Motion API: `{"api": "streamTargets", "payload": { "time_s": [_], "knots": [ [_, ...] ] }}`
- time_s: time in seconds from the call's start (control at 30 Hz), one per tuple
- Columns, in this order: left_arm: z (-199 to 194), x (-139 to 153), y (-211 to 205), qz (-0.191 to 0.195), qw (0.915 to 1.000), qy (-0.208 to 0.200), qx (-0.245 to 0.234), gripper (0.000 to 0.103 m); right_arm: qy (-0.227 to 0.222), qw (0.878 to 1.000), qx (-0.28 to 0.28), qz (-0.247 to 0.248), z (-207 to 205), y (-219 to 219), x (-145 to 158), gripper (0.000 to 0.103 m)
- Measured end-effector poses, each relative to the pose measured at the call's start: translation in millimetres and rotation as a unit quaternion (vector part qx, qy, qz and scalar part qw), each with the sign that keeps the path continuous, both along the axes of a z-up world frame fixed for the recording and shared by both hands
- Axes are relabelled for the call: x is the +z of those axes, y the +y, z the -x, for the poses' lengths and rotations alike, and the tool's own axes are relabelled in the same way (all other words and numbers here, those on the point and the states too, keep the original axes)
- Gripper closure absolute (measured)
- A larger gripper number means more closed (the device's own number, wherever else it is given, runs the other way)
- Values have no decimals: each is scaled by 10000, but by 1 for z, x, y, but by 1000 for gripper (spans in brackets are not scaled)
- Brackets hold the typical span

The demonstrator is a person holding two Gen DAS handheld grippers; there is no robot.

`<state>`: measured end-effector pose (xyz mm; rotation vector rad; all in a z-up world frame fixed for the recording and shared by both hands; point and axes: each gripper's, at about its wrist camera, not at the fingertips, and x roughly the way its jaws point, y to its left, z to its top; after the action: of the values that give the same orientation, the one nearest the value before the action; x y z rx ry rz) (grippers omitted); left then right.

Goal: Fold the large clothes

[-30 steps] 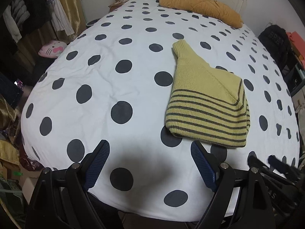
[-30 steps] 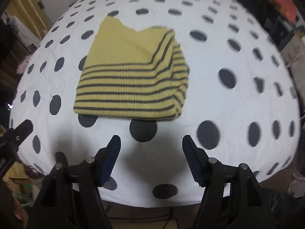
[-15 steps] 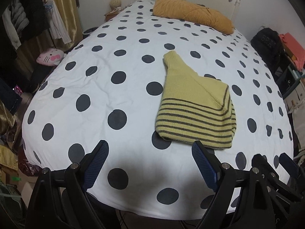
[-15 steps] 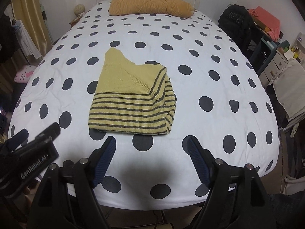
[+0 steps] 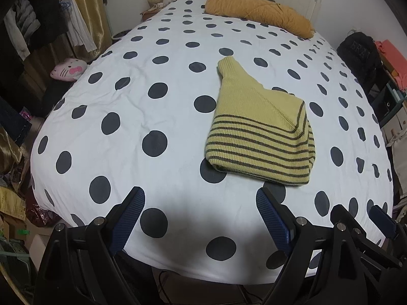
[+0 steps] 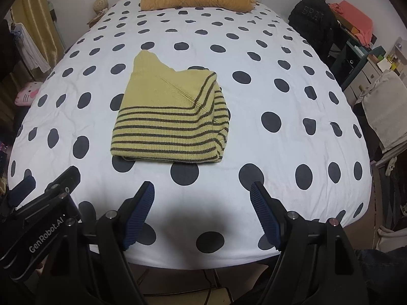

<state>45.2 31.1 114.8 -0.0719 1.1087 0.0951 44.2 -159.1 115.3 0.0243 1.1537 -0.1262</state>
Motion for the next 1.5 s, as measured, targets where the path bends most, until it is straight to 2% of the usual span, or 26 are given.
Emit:
{"api": "streamTargets", "payload": {
  "time_s": [0.53,0.93,1.5],
  "knots": [
    [-8,2,4,-112,9999,88,43,13,25,9999,85,81,-4,4,5,25],
    [-36,-14,4,-158,9992,365,103,13,283,9995,152,61,-32,7,-9,25],
    [-65,-43,0,-121,9976,679,-50,13,600,9981,74,72,-58,10,-35,25]
  ]
}}
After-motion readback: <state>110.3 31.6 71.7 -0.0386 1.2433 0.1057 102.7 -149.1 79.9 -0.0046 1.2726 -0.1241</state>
